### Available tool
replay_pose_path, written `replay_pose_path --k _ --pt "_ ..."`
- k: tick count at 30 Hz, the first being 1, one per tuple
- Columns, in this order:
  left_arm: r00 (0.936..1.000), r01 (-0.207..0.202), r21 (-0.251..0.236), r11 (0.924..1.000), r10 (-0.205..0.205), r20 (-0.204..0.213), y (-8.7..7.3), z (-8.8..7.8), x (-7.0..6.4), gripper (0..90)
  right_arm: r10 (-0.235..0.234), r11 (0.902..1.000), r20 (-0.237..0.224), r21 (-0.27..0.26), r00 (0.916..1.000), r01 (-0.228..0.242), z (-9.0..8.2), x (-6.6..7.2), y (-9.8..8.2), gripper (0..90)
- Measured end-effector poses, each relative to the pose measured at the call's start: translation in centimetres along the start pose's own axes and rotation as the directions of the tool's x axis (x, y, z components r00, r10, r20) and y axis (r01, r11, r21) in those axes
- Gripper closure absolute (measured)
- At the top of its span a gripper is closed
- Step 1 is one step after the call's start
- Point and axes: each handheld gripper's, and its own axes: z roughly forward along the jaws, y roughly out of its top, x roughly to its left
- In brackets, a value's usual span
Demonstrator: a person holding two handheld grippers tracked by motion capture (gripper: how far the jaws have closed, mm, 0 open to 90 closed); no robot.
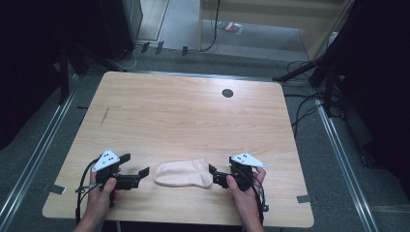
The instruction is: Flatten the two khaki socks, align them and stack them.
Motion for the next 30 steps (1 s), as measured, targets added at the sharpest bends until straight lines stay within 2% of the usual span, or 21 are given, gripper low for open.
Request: replay_pose_path --k 5,16,24,30 --pt "0.9995 0.025 -0.001 0.9997 -0.025 -0.016 0.0 -0.2 0.8 5.4 0.000 1.0000 0.009 -0.002 1.0000 0.000 -0.1 -0.4 0.0 14.1" --pt "0.9977 0.035 -0.007 0.9994 -0.035 -0.059 -0.1 -0.7 2.2 5.4 0.009 0.9999 0.031 -0.011 0.9995 -0.009 -0.5 -1.2 0.2 14.2" --pt "0.9942 0.050 -0.011 0.9987 -0.051 -0.094 -0.1 -1.2 3.7 5.4 0.019 0.9995 0.063 -0.025 0.9979 -0.017 -1.3 -2.8 0.3 14.3" --pt "0.9871 0.081 -0.029 0.9963 -0.084 -0.136 -0.3 -2.1 5.4 5.4 0.038 0.9988 0.101 -0.034 0.9941 -0.034 -2.2 -4.3 0.2 14.4"
